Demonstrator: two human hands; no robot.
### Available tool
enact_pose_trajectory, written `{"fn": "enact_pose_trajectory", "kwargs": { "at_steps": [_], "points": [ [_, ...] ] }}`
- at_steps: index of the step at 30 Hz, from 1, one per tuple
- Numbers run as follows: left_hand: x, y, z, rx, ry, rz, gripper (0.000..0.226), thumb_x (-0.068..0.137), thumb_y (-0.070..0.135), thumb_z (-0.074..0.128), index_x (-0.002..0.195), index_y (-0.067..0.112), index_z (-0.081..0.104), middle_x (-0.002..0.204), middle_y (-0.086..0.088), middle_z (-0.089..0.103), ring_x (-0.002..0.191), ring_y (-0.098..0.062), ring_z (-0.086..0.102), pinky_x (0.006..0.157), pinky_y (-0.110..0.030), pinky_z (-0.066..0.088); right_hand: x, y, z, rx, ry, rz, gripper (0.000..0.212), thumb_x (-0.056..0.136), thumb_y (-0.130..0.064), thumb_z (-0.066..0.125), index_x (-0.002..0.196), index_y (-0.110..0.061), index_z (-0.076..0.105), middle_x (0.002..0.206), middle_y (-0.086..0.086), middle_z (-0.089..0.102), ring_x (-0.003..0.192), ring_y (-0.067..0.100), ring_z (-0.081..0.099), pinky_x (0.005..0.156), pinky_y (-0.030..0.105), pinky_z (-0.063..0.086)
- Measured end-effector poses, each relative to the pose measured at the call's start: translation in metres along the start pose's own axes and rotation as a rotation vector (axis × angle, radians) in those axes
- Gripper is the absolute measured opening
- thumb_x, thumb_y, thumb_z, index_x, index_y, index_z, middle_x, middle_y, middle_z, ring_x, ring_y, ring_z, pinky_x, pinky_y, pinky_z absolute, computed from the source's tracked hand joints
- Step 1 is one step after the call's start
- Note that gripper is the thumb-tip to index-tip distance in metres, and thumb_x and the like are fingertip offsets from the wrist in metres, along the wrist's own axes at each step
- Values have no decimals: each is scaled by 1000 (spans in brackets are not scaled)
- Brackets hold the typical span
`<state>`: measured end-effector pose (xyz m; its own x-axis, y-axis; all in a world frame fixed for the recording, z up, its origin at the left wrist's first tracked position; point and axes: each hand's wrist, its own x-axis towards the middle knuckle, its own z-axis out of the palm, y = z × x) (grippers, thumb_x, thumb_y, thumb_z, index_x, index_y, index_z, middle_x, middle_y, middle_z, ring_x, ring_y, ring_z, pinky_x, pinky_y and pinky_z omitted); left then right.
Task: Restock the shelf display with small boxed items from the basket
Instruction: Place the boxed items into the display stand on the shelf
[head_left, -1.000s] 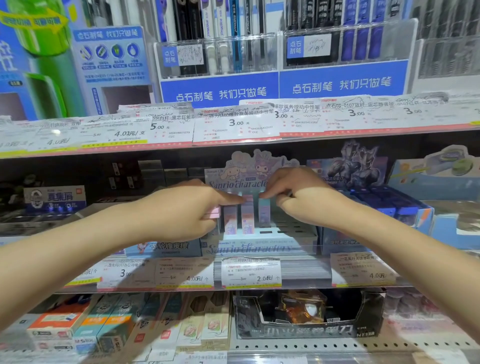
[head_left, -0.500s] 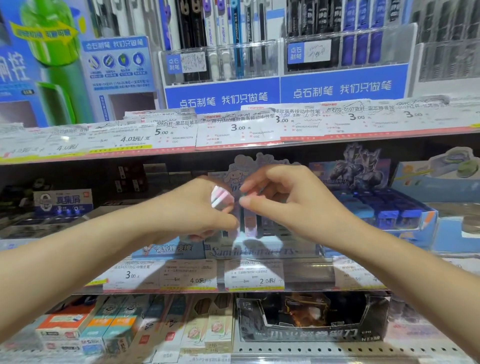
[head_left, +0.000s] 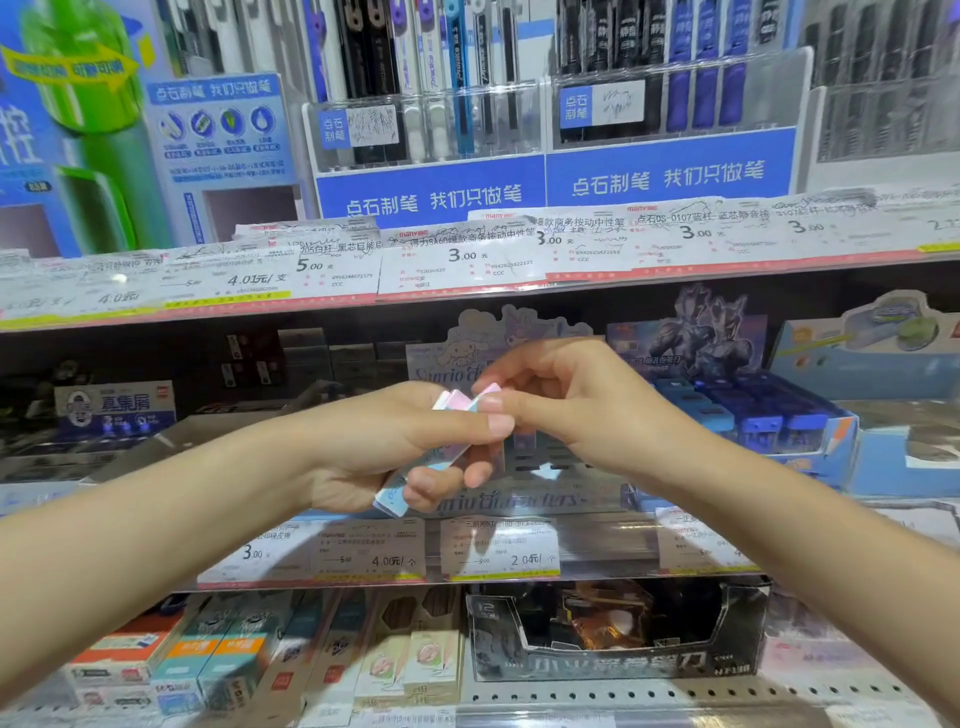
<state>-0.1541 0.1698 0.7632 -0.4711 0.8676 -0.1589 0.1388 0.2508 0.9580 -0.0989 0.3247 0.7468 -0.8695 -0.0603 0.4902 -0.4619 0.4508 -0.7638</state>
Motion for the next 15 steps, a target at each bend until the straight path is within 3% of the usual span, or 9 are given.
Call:
{"fn": "enact_pose_trajectory", "kwargs": {
  "at_steps": [2, 5, 8, 11, 13, 15],
  "points": [
    [-1, 0, -3, 37, 20, -8, 36, 85, 35, 51, 56, 17, 65, 52, -3, 50, 27, -2, 29, 29, -11, 26, -1, 1, -4, -2, -9, 14, 6, 84, -10, 62, 86, -14, 66, 78, 6, 65, 63, 4, 56, 62, 16, 47],
    [-1, 0, -10, 58, 45, -3, 38, 85, 45, 56, 75, 9, 63, 61, -6, 52, 26, -6, 30, 30, -11, 27, 0, 0, -13, -6, 19, 25, 8, 86, -9, 60, 84, -15, 65, 75, 2, 63, 59, -1, 53, 62, 15, 47],
    [-3, -1, -15, 94, 104, 19, 29, 83, 36, 56, 73, 9, 60, 63, -7, 57, 25, -6, 29, 33, -10, 22, 2, 1, -21, 16, 56, 47, 9, 84, -7, 60, 82, -15, 65, 75, 0, 63, 58, -3, 53, 60, 13, 47],
    [-2, -4, -11, 121, 186, 97, 24, 89, 22, 52, 70, 6, 55, 57, -5, 67, 24, -5, 27, 35, -11, 17, 3, 4, -19, 99, 95, 89, 9, 85, -9, 59, 83, -17, 64, 76, 2, 62, 63, 5, 55, 66, 20, 52],
    [1, -6, -8, 112, 257, 144, 25, 91, 19, 52, 70, 4, 54, 69, -14, 73, 25, -5, 25, 35, -11, 21, 2, 4, -12, 241, 141, 107, 11, 85, -8, 59, 90, -17, 60, 81, 5, 61, 67, 13, 58, 68, 23, 55],
    [5, -8, -6, 127, 305, 163, 27, 90, 22, 53, 76, 0, 56, 83, -21, 74, 26, -6, 25, 35, -13, 25, 2, 6, -4, 310, 192, 87, 27, 81, -3, 63, 103, -15, 55, 89, 9, 60, 73, 18, 61, 67, 23, 58]
  ]
}}
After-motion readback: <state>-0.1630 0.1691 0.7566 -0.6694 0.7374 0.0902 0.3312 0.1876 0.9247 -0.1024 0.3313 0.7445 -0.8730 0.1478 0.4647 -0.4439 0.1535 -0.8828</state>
